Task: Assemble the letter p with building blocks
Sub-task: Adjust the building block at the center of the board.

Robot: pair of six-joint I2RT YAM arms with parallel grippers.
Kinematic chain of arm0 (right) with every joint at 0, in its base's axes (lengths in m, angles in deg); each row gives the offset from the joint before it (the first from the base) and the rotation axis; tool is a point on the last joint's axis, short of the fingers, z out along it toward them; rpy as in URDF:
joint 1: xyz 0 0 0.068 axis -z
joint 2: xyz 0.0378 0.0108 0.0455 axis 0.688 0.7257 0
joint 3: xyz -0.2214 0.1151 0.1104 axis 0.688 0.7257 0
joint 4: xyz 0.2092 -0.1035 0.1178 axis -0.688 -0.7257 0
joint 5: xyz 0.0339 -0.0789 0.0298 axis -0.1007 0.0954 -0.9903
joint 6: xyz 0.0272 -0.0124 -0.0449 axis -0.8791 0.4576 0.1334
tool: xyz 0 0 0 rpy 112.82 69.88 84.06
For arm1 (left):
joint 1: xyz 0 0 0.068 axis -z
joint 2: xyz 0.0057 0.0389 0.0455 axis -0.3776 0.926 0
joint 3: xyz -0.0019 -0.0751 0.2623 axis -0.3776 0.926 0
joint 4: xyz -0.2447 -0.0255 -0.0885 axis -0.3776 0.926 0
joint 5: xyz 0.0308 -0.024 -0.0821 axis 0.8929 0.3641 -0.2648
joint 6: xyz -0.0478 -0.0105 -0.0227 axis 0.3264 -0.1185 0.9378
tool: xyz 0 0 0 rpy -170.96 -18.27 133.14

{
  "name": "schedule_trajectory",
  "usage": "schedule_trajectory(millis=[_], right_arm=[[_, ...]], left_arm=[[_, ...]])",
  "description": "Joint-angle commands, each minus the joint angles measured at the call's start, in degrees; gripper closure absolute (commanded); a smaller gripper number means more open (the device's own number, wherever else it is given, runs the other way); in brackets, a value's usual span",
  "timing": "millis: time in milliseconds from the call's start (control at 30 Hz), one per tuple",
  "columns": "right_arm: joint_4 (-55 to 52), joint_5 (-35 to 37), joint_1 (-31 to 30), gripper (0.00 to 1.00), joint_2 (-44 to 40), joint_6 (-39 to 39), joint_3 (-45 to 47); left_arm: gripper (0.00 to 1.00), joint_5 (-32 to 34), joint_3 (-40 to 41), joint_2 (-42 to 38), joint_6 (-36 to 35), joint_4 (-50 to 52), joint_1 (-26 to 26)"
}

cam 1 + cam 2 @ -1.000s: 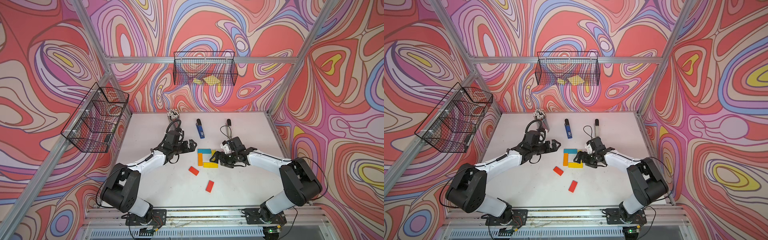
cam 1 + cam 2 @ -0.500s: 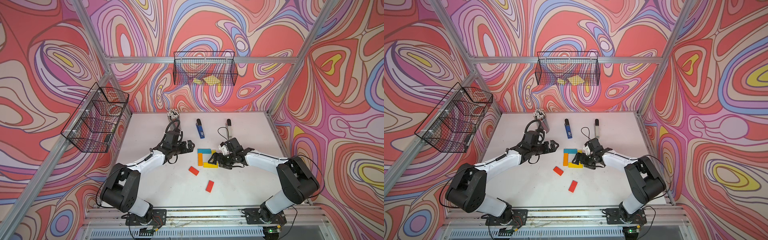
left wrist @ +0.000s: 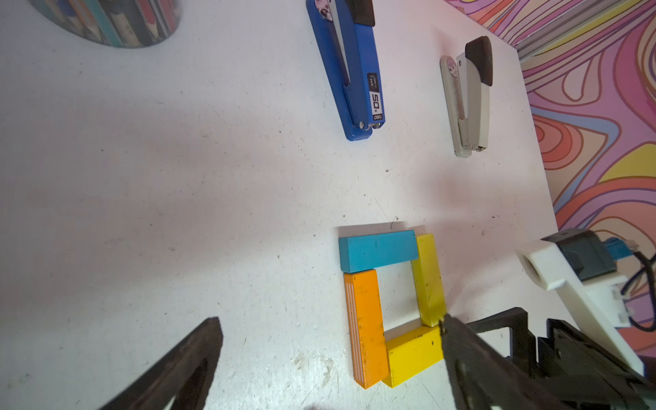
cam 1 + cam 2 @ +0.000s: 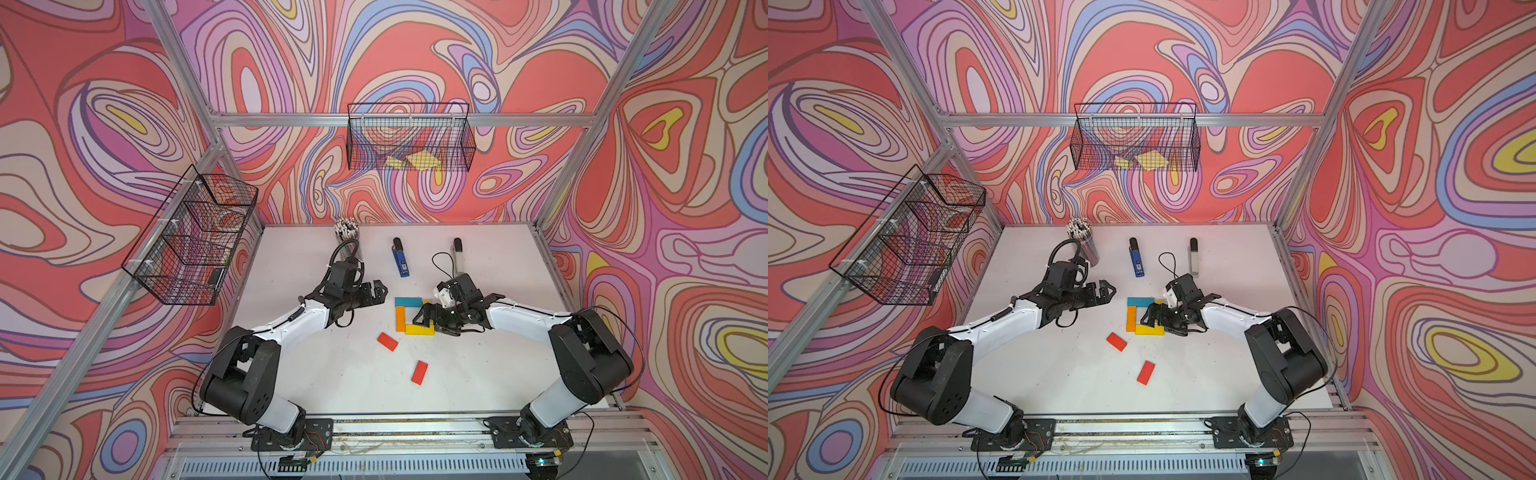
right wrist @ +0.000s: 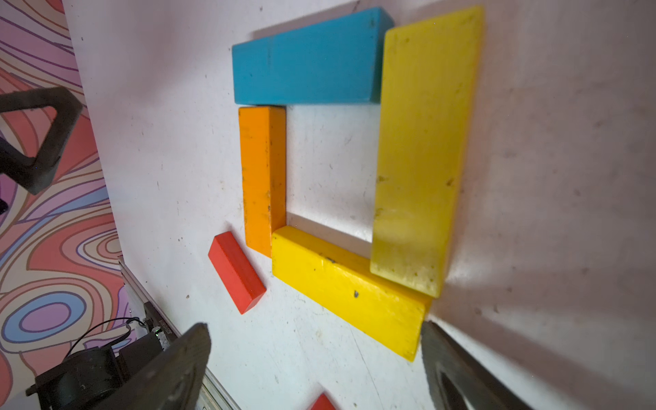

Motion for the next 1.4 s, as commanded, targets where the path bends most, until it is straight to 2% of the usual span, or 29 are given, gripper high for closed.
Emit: schedule_trajectory(millis=[0,133,333,933,1067,1233,1367], right_arm=[[0.8,-0.2,-0.5,0.04,0.9,-0.2,-0.9],[0.1,0.3,-0.5,0.04,0.2,0.0,-1.0],[-5.1,5.0,-0.5,0.03,-2.3,3.4,-3.6],[-4.4,11.2,1.7,0.02,7.1,7.9,-14.1],[-4.2,11.5,2.9,0.02,6.8,8.0,-14.1],[-3.0,9.0,6.2,0.02,6.4,7.1,-12.9],[-2.8,8.6,7.0,0.02,6.2,7.1,-12.3]], left_arm=[[0.01,0.5,-1.1,-0.6,-0.9,1.2,-0.5],[0.01,0.5,-1.0,-0.6,-0.9,1.3,-0.5],[0.01,0.8,-1.1,-0.8,-1.2,1.4,-0.5],[0.01,1.8,-0.6,-2.9,-2.8,2.9,-1.3],[0.01,-2.4,-1.0,-0.4,-2.9,0.6,-1.4],[0.01,-12.1,-3.2,6.0,-1.7,-4.6,-1.2],[0.02,-13.9,-5.0,10.0,-1.2,-6.4,-0.4]])
